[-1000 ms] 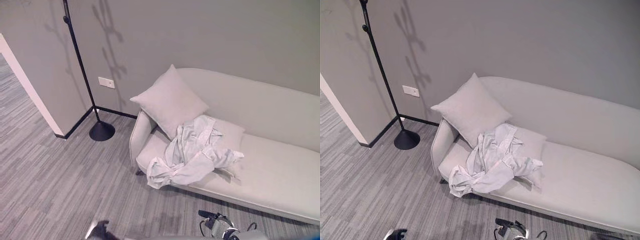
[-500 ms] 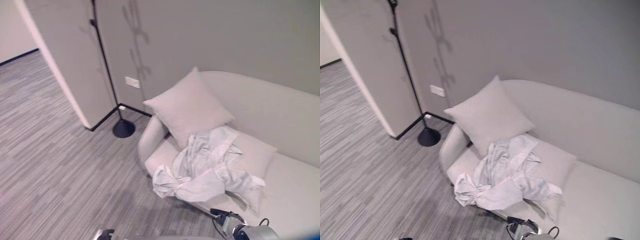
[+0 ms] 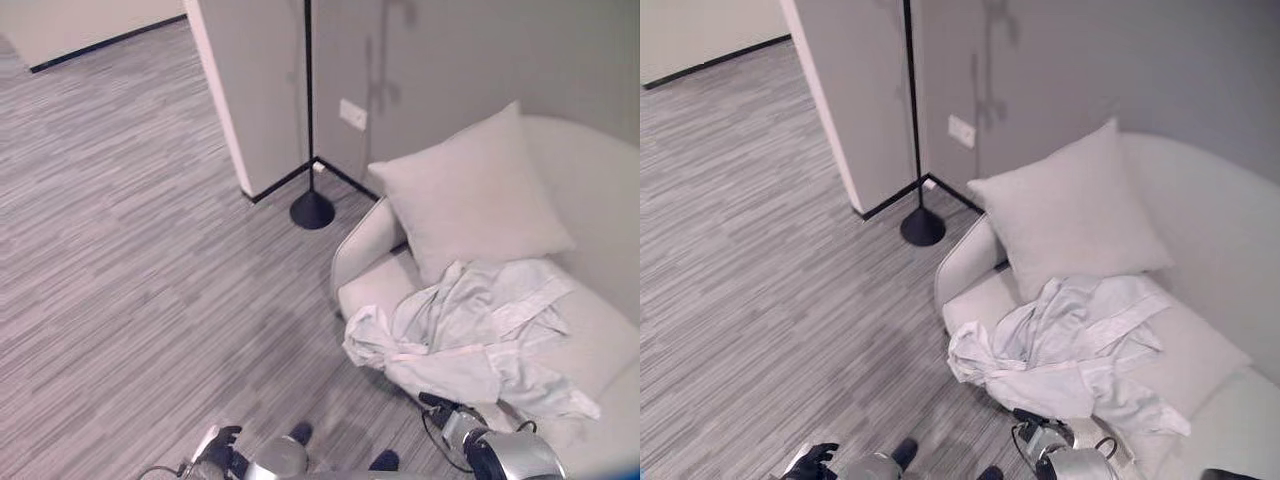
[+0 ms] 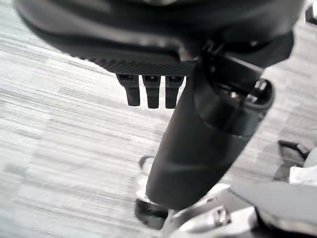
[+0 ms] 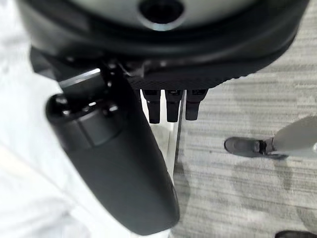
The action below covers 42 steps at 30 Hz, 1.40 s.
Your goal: Hang the clothes on the sofa on the clothes rack.
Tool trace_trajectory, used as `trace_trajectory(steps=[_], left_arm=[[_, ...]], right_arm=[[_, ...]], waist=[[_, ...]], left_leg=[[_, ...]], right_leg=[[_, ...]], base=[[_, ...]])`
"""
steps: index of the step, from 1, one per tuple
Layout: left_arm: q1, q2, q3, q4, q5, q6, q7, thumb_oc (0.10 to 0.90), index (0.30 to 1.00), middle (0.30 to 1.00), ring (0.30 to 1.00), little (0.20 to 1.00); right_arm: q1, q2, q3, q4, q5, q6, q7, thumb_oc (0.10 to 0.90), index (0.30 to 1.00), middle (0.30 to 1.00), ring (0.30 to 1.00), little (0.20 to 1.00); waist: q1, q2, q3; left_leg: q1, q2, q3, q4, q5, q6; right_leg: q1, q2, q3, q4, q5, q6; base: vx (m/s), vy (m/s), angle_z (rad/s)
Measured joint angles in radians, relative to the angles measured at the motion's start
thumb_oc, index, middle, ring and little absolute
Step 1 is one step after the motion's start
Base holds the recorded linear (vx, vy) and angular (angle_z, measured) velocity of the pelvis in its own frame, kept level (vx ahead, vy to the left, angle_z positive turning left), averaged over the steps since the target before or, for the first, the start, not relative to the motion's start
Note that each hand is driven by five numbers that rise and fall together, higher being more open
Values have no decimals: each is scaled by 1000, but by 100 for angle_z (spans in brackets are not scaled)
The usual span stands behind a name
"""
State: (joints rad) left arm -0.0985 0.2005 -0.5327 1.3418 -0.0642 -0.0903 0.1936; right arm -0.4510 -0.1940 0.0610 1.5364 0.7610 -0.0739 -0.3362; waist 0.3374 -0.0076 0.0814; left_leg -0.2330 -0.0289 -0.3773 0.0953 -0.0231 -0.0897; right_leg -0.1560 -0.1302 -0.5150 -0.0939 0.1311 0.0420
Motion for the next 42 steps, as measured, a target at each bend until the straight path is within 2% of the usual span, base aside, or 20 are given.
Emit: trace_trajectory(steps=[2, 6, 8, 9, 10, 11, 12, 13, 15, 18, 25, 27, 29, 31, 33, 34, 36, 37, 41, 42], left_arm=[[-16, 1, -22, -11, 0, -11, 0, 800, 900, 900, 900, 900], [-71, -2, -99, -62, -1, -26, 6, 800, 900, 900, 900, 900], [-81, -5, -137, -68, -2, -35, 10, 800, 900, 900, 900, 900], [-91, 2, -138, -69, -2, -37, 11, 800, 900, 900, 900, 900], [-114, 8, -138, -68, -3, -36, 10, 800, 900, 900, 900, 900], [-128, 11, -139, -63, -3, -36, 10, 800, 900, 900, 900, 900], [-140, 12, -137, -56, -4, -36, 10, 800, 900, 900, 900, 900], [-164, 16, -137, -52, 0, -38, 11, 800, 900, 900, 900, 900], [-177, 20, -133, -40, -4, -41, 13, 800, 900, 900, 900, 900], [-178, 13, -71, -37, -8, -44, 18, 800, 900, 900, 900, 900], [-185, 14, -2, -50, -8, -60, 46, 800, 900, 900, 900, 900], [-172, 20, 29, -56, 0, -56, 59, 800, 900, 900, 900, 900], [-151, 43, 39, -57, 0, -56, 65, 800, 900, 900, 900, 900], [-144, 57, 41, -69, 1, -58, 64, 800, 900, 900, 900, 900], [-121, 60, 75, -89, 0, -56, 65, 800, 900, 900, 900, 900], [-94, 65, 109, -118, 0, -54, 63, 800, 900, 900, 900, 900], [-38, 68, 195, -188, -5, -57, 63, 800, 900, 900, 900, 900], [-25, 79, 200, -206, -10, -57, 64, 800, 900, 900, 900, 900], [96, 102, 267, -419, -66, -61, 36, 800, 900, 900, 900, 900], [144, 135, 269, -548, -84, -34, 13, 800, 900, 900, 900, 900]], right_arm=[[-50, -22, -12, 15, 2, 1, 0, 800, 900, 900, 900, 900], [-232, -133, -13, 94, 41, 1, -28, 800, 900, 900, 900, 900], [-285, -148, -16, 123, 82, 4, -39, 800, 900, 900, 900, 900], [-315, -154, -11, 135, 109, 6, -50, 800, 900, 900, 900, 900], [-353, -155, -19, 141, 150, 9, -63, 800, 900, 900, 900, 900], [-365, -154, -13, 141, 161, 16, -66, 510, 465, 465, 465, 465], [-373, -150, 7, 140, 162, 25, -65, 400, 300, 300, 300, 300], [-383, -134, 53, 140, 161, 37, -64, 400, 300, 300, 300, 300], [-381, -126, 86, 140, 157, 42, -62, 400, 300, 300, 300, 300], [-373, -133, 116, 124, 150, 42, -16, 400, 300, 300, 300, 300], [-264, 4, 183, -225, 150, -38, 66, 400, 300, 300, 300, 300], [-143, 63, 208, -389, 148, -57, 75, 400, 300, 300, 300, 300], [-102, 116, 224, -400, 147, -64, 89, 400, 300, 300, 300, 300], [-53, 115, 224, -445, 147, -66, 87, 400, 300, 300, 300, 300], [9, 96, 224, -544, 145, -69, 85, 400, 300, 300, 300, 300], [48, 73, 228, -629, 129, -64, 82, 400, 300, 300, 300, 300], [118, 3, 274, -815, 71, -61, 87, 400, 300, 300, 300, 300], [129, -23, 284, -865, 46, -67, 95, 400, 300, 300, 300, 300], [119, -224, 369, -1121, 20, -55, 193, 400, 300, 300, 300, 300], [97, -267, 382, -1181, 26, -38, 215, 400, 300, 300, 300, 300]], waist=[[1, 13, 20], [32, 61, 100], [45, 50, 117], [47, 61, 131], [46, 46, 154], [46, 31, 164], [49, 20, 172], [53, -7, 187], [55, -20, 195], [55, -16, 198], [35, -21, 205], [9, -49, 210], [-1, -86, 194], [-21, -103, 187], [-42, -106, 184], [-38, -99, 182], [-50, -84, 175], [-51, -90, 173], [-66, -52, 142], [-66, -47, 137]], left_leg=[[-43, -3, -14, 5, 10, -5], [-129, -4, -42, -8, 58, -23], [-167, -17, -37, 4, 63, -25], [-163, -6, -34, -3, 60, -25], [-174, -5, -35, -22, 73, -22], [-185, -5, -35, -21, 75, -22], [-191, -5, -33, -20, 78, -22], [-200, -6, -26, -19, 80, -21], [-210, -20, -22, -9, 81, -21], [-203, -12, -13, -25, 85, -18], [-171, -5, 6, 15, 62, -32], [-121, -1, 19, 16, 52, -27], [-99, -1, 48, 34, 31, -20], [-101, -3, 50, 46, 29, -16], [-94, -3, 58, 47, 33, -6], [-62, 31, 84, 7, 44, 16], [-18, 55, 88, -40, 65, 12], [0, 49, 90, -44, 70, 1], [85, 76, 107, -89, 81, -16], [123, 83, 115, -107, 81, -17]], right_leg=[[-34, 0, -12, 0, 4, 4], [-120, -5, -22, 0, 35, -10], [-150, -8, -21, 0, 45, -17], [-153, -8, -20, 0, 41, -12], [-173, -7, -16, 0, 44, -10], [-182, -8, -15, 0, 46, -10], [-190, -8, -13, 0, 47, -9], [-203, -8, -3, 0, 49, -8], [-211, -9, 10, 0, 62, -17], [-211, -8, 17, 0, 59, -16], [-171, 6, 37, 1, 69, -29], [-127, 8, 50, 0, 67, -29], [-111, 4, 81, 0, 57, -27], [-108, 2, 85, -2, 51, -22], [-103, 2, 97, -5, 35, 1], [-102, 14, 116, 26, 20, 19], [-42, 15, 136, 83, -4, 23], [2, 8, 161, 54, -33, 33], [79, 36, 177, 0, -9, 22], [106, 42, 184, -4, -14, 16]], base=[[-19, 12, 23], [-43, 44, 17], [67, -58, 1], [0, 0, 0], [0, 0, 0], [0, 0, 0], [-6, -3, -8], [-78, 83, -10], [1, 3, -7], [22, -29, -4], [-35, 6, -7], [1, -34, -16], [-10, -29, -35], [-9, -10, -10], [-6, -19, -23], [-10, -29, -47], [2, -10, -26], [21, -29, -6], [37, -30, -15], [6, -6, -12]])
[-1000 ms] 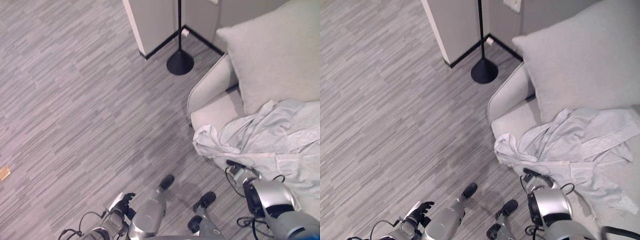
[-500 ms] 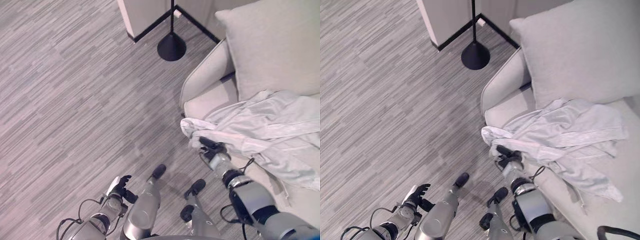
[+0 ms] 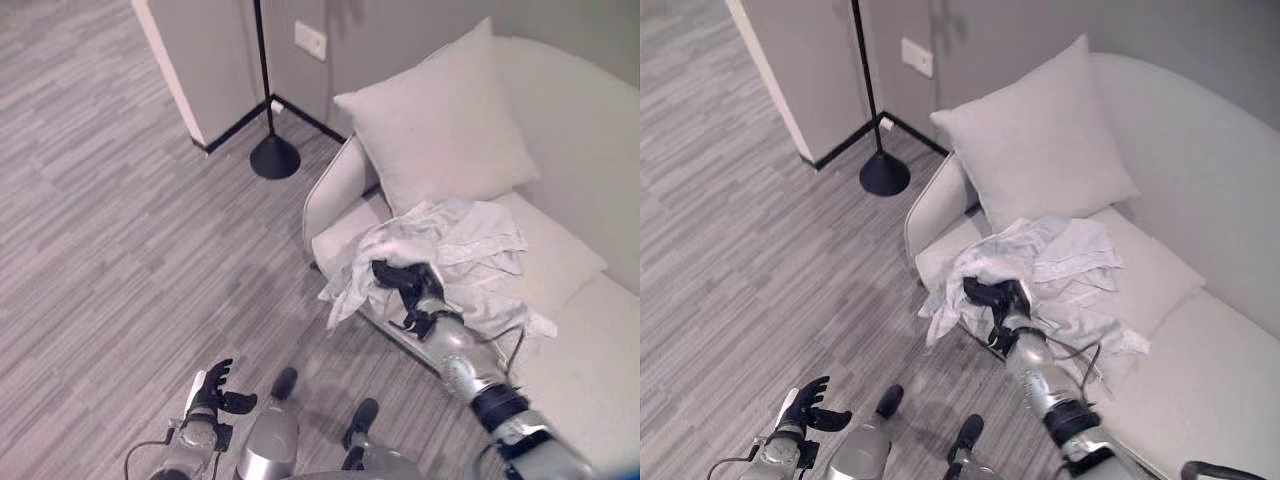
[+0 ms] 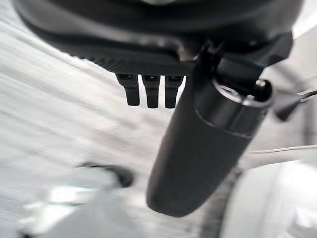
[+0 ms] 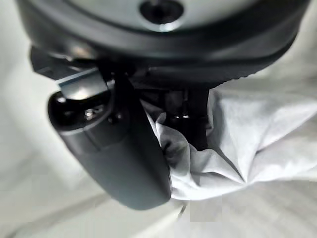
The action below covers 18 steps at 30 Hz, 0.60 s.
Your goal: Hang the clothes on the sofa on the clothes rack.
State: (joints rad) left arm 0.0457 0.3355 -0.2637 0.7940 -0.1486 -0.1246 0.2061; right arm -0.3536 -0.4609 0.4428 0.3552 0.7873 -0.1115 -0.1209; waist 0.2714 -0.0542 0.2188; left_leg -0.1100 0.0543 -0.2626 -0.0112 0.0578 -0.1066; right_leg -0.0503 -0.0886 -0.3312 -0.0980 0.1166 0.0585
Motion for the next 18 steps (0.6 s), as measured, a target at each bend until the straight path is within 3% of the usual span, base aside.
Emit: trace_trajectory(steps=[4, 6, 10, 14, 18], left_arm=[[84, 65, 39, -294, -2, -5, -35, 800, 900, 900, 900, 900], [57, 66, 52, -323, -2, -27, -35, 800, 900, 900, 900, 900], [35, 55, 78, -375, -2, -21, -16, 800, 900, 900, 900, 900], [65, 54, 82, -438, -6, -24, -7, 800, 900, 900, 900, 900], [90, 59, 85, -452, 0, -21, 16, 800, 900, 900, 900, 900]], right_arm=[[-55, -43, 26, -153, 26, 17, 85, 400, 300, 300, 300, 300], [-72, -5, 38, -196, 51, 11, 123, 400, 300, 300, 300, 300], [-184, 51, 104, -214, 74, 27, 134, 400, 300, 300, 300, 300], [-384, -25, 127, -206, 174, 45, 94, 400, 300, 300, 300, 300], [-543, -53, 90, -209, 258, 6, 73, 400, 300, 300, 300, 300]], waist=[[1, 8, -45], [-1, 14, -84], [7, 23, -103], [35, 26, -104], [43, 26, -107]], left_leg=[[57, 14, 22, -20, -3, -6], [58, 13, 27, -20, -9, -5], [68, 15, 37, -19, -8, -5], [97, 15, 36, -22, -4, -7], [123, 16, 35, -40, -5, -8]], right_leg=[[35, 8, 22, 0, -9, -7], [35, 7, 26, 0, -13, -12], [39, 8, 43, 0, -9, -8], [68, 10, 42, 0, -8, -12], [89, 10, 40, 0, -11, -13]], base=[[2, -12, -17], [1, -11, -12], [7, -16, -9], [10, 0, 4], [5, -1, 1]])
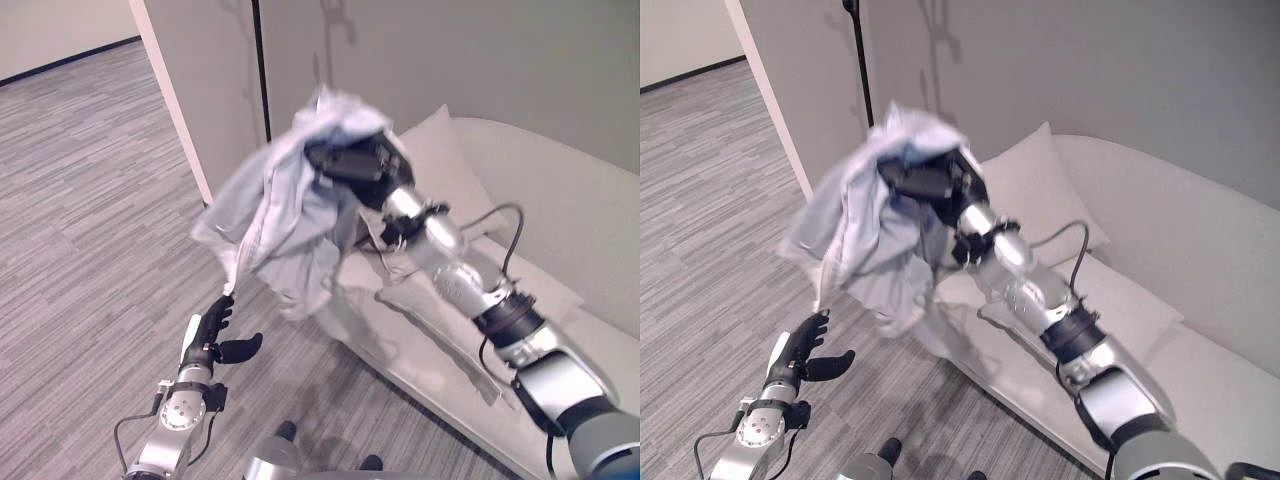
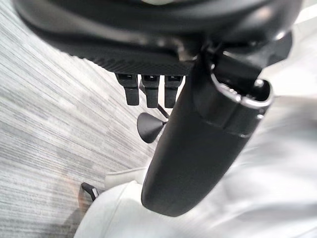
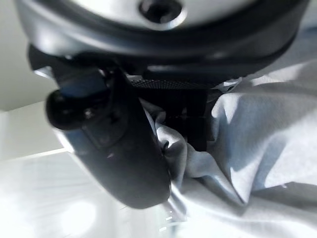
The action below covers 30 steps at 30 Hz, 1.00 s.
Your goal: Hang the clothes on the sofa on the clothes rack.
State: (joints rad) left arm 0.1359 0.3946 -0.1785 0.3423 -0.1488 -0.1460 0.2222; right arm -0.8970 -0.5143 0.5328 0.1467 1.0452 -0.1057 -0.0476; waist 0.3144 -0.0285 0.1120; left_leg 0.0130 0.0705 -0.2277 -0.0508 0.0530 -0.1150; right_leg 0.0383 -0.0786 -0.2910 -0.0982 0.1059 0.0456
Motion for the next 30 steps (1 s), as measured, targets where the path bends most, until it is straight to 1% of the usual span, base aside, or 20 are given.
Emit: trace_trajectory(steps=[2, 3, 4, 6, 8, 9, 11, 13, 15, 18, 19, 20, 22, 24, 30], left_arm=[[-2, 2, 0, -9, 14, -1, 33, 800, 900, 900, 900, 900], [-4, 12, 0, -25, 52, -1, 55, 800, 900, 900, 900, 900], [-4, 16, 1, -34, 64, -2, 63, 800, 900, 900, 900, 900], [-8, 27, 6, -66, 88, -3, 86, 800, 900, 900, 900, 900], [-11, 55, 6, -88, 147, -3, 109, 800, 900, 900, 900, 900], [-11, 80, 9, -103, 187, -5, 125, 800, 900, 900, 900, 900], [-11, 102, 15, -128, 229, -5, 150, 800, 900, 900, 900, 900], [-10, 134, 17, -175, 299, -5, 167, 800, 900, 900, 900, 900], [-9, 145, 22, -205, 343, -10, 182, 800, 900, 900, 900, 900], [-5, 162, 25, -271, 398, -23, 181, 800, 900, 900, 900, 900], [-1, 169, 23, -296, 399, -24, 176, 800, 900, 900, 900, 900], [20, 170, 22, -361, 400, -36, 162, 800, 900, 900, 900, 900], [34, 171, 14, -396, 398, -47, 142, 800, 900, 900, 900, 900], [39, 173, -15, -405, 397, -64, 119, 800, 900, 900, 900, 900], [51, 174, -63, -373, 394, -68, 111, 800, 900, 900, 900, 900]], right_arm=[[-64, -10, -4, -1, 34, -24, -3, 400, 300, 300, 300, 300], [-102, -19, -4, -1, 47, -40, -4, 400, 300, 300, 300, 300], [-113, -22, -5, -3, 62, -47, -4, 400, 300, 300, 300, 300], [-125, -22, -6, -10, 80, -83, -3, 400, 300, 300, 300, 300], [-128, -22, -5, -33, 106, -89, -3, 400, 300, 300, 300, 300], [-128, -22, 0, -55, 108, -94, 1, 400, 300, 300, 300, 300], [-127, -28, 11, -86, 111, -96, 4, 400, 300, 300, 300, 300], [-127, -62, 50, -141, 118, -97, 17, 400, 300, 300, 300, 300], [-127, -85, 80, -174, 121, -97, 44, 400, 300, 300, 300, 300], [-125, -93, 118, -220, 141, -97, 89, 400, 300, 300, 300, 300], [-124, -104, 125, -234, 142, -97, 90, 400, 300, 300, 300, 300], [-122, -113, 134, -243, 142, -97, 110, 400, 300, 300, 300, 300], [-122, -113, 139, -244, 149, -97, 113, 400, 300, 300, 300, 300], [-121, -114, 148, -244, 150, -97, 116, 400, 300, 300, 300, 300], [-119, -147, 169, -277, 150, -97, 128, 400, 300, 300, 300, 300]], waist=[[-2, -6, -6], [-3, -12, -9], [-3, -14, -12], [-4, -22, -24], [-8, -26, -26], [-12, -26, -27], [-19, -27, -28], [-22, -31, -30], [-20, -33, -33], [-23, -43, -41], [-21, -46, -42], [-18, -49, -45], [-17, -54, -48], [-16, -59, -51], [-22, -70, -58]], left_leg=[[0, -2, -6, 0, 0, 0], [0, -2, -7, 0, 0, 0], [-1, -2, -8, 0, 0, 1], [0, -4, -8, 0, 0, 1], [2, -4, -5, -1, 0, 1], [4, -4, -2, -1, 0, 1], [9, -4, 3, -1, 0, 1], [12, -4, 9, -1, -1, 2], [13, -3, 14, -2, -2, 3], [15, -3, 20, -2, -4, 2], [14, -3, 22, -2, -4, 2], [15, -5, 26, -2, -4, 3], [14, -6, 26, -2, -4, 3], [14, -6, 27, -2, -5, 2], [14, -6, 29, -3, -5, 2]], right_leg=[[2, -2, -3, 0, 0, 0], [2, -2, -5, 0, -1, 0], [2, -3, -6, 0, -1, 0], [3, -4, -7, 0, -2, -1], [4, -4, -5, 0, -2, -1], [4, -4, 0, 0, -2, -1], [4, -5, 7, 0, -1, 0], [3, -5, 11, 0, -1, 0], [3, -5, 14, 0, -3, 3], [0, -4, 23, 0, -1, 3], [-2, -4, 25, 0, -1, 4], [-2, -7, 28, 0, 0, 5], [-2, -7, 28, 0, 1, 4], [-3, -7, 28, 0, 1, 4], [-5, -7, 31, 0, -1, 7]], base=[[22, -2, 4], [0, 0, 0], [0, 0, 0], [0, 0, 0], [-7, 7, -3], [-10, 14, -10], [-12, 17, -10], [-9, 13, -9], [-3, 5, -8], [-7, 21, -7], [-14, 33, -7], [-13, 22, -4], [0, 0, 0], [0, 0, 0], [0, 0, 0]])
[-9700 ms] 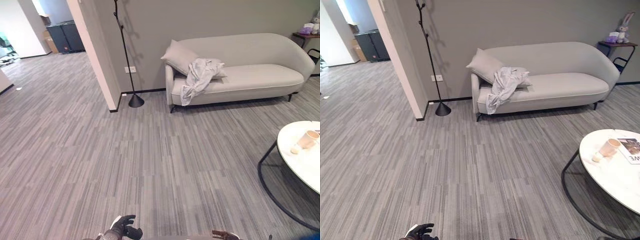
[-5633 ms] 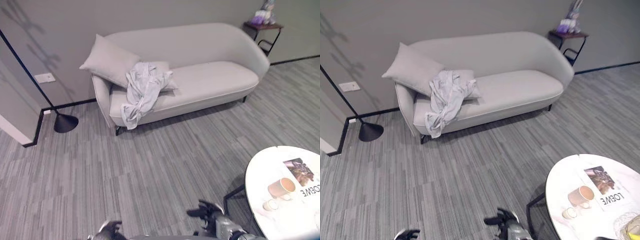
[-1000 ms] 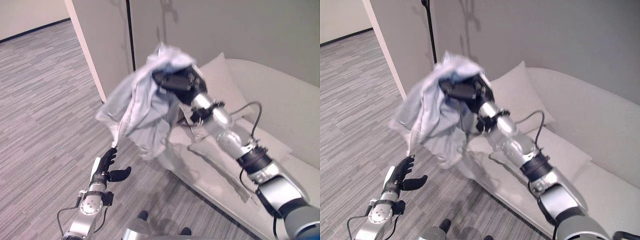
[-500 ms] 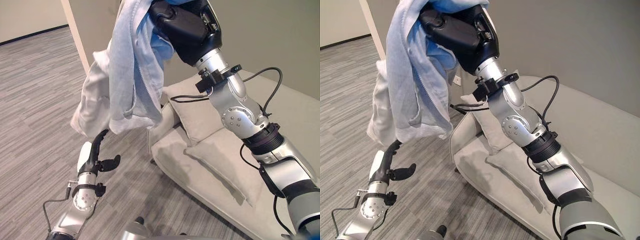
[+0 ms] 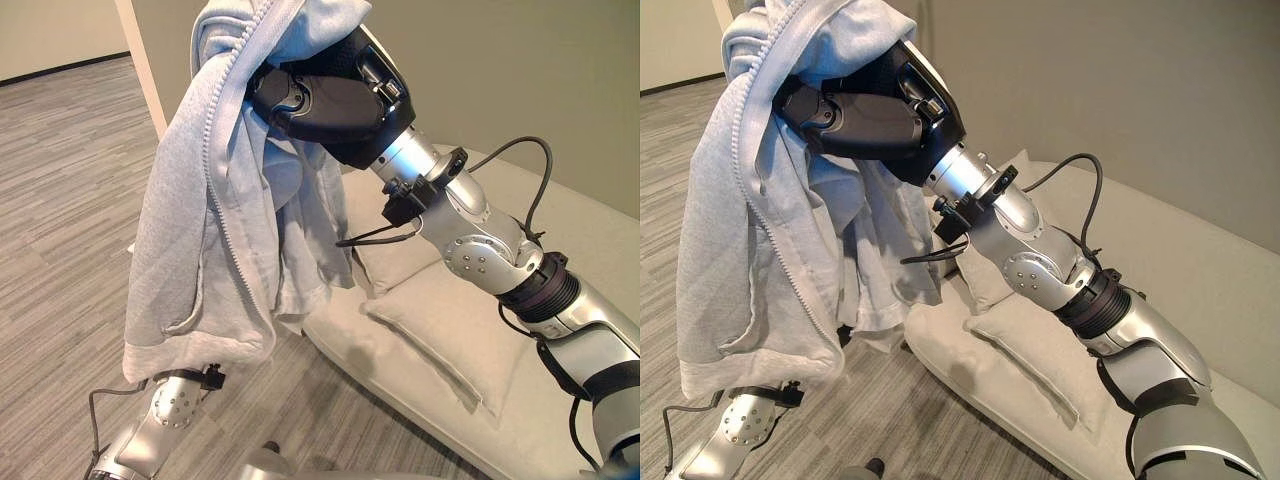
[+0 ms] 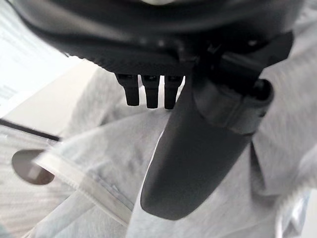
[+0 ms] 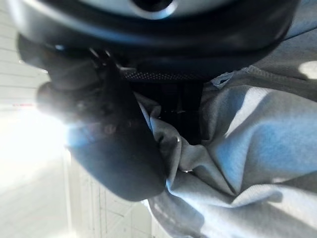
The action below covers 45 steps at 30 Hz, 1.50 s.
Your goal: Hang the clothes on the sofa on the clothes rack.
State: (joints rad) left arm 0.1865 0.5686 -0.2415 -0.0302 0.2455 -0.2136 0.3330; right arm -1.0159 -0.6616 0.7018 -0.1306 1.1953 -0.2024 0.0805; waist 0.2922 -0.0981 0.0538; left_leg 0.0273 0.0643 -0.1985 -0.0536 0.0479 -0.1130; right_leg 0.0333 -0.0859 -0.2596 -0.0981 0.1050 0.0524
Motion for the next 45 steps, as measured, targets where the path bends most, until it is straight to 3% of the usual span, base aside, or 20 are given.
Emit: trace_trajectory(steps=[9, 14, 15, 16, 19, 26, 31, 36, 40, 45], left_arm=[[-6, 11, -31, -1, -1, 0, -9, 800, 900, 900, 900, 900], [-105, -49, -123, -8, -88, 3, -26, 800, 900, 900, 900, 900], [-136, -59, -150, -8, -122, 4, -35, 701, 752, 752, 752, 752], [-178, -83, -190, -10, -139, 4, -45, 400, 300, 300, 300, 300], [-243, -87, -248, -24, -157, 0, -64, 400, 300, 300, 300, 300], [-250, -87, -240, -24, -162, 6, -65, 400, 300, 300, 300, 300], [-190, -86, -145, -25, -157, 9, -52, 400, 300, 300, 300, 300], [-15, -54, 76, -28, -127, 25, -14, 400, 300, 300, 300, 300], [103, -38, 280, -26, -74, 29, 23, 400, 300, 300, 300, 300], [159, -28, 519, 24, -68, 43, 105, 400, 300, 300, 300, 300]], right_arm=[[0, 9, 19, -11, 38, 0, 1, 400, 300, 300, 300, 300], [36, 88, 48, -25, 44, 0, 6, 400, 300, 300, 300, 300], [48, 120, 52, -25, 46, 0, 6, 400, 300, 300, 300, 300], [56, 158, 67, -25, 47, 0, 11, 400, 300, 300, 300, 300], [63, 205, 97, -27, 47, 3, 26, 400, 300, 300, 300, 300], [133, 192, 73, -42, 47, 3, 23, 400, 300, 300, 300, 300], [168, 135, 66, -43, 46, 3, 28, 400, 300, 300, 300, 300], [205, -67, 47, -49, 37, 12, 61, 400, 300, 300, 300, 300], [258, -225, 34, -74, 16, 30, 93, 400, 300, 300, 300, 300], [288, -424, 34, -124, -157, 65, 179, 400, 300, 300, 300, 300]], waist=[[-12, -1, -1], [-25, -5, -4], [-26, -5, -4], [-30, -6, -5], [-50, -11, -9], [-52, -11, -10], [-50, -10, -9], [-41, -4, -6], [-8, 5, 1], [54, 29, 20]], left_leg=[[0, 1, 11, -1, 1, 1], [2, 1, 16, -1, 1, 2], [1, 0, 20, 0, 1, 2], [0, 1, 21, 0, 1, 2], [0, 0, 25, 0, 2, 3], [0, 2, 31, -1, 0, 4], [6, 4, 30, -9, 0, 5], [16, 7, 22, -14, -7, 10], [11, 8, -7, -13, -9, 7], [-81, -1, -100, 8, 9, -12]], right_leg=[[-5, 0, 6, 0, 2, 1], [-7, 0, 16, 0, 5, 0], [-9, 0, 18, 0, 6, 1], [-12, 1, 24, 0, 6, 2], [-13, 1, 27, 0, 7, 2], [-15, 2, 29, 0, 6, 0], [-13, 2, 28, 0, 5, 0], [2, 4, 20, 0, -2, -1], [12, 5, -12, 0, -14, 0], [-17, 4, -105, 1, -27, 1]], base=[[-2, 2, -2], [-1, -7, -3], [6, -5, -11], [6, -5, -10], [1, -3, -4], [11, -15, -2], [26, -33, -1], [31, -50, 4], [-2, -48, 22], [-153, -2, 55]])
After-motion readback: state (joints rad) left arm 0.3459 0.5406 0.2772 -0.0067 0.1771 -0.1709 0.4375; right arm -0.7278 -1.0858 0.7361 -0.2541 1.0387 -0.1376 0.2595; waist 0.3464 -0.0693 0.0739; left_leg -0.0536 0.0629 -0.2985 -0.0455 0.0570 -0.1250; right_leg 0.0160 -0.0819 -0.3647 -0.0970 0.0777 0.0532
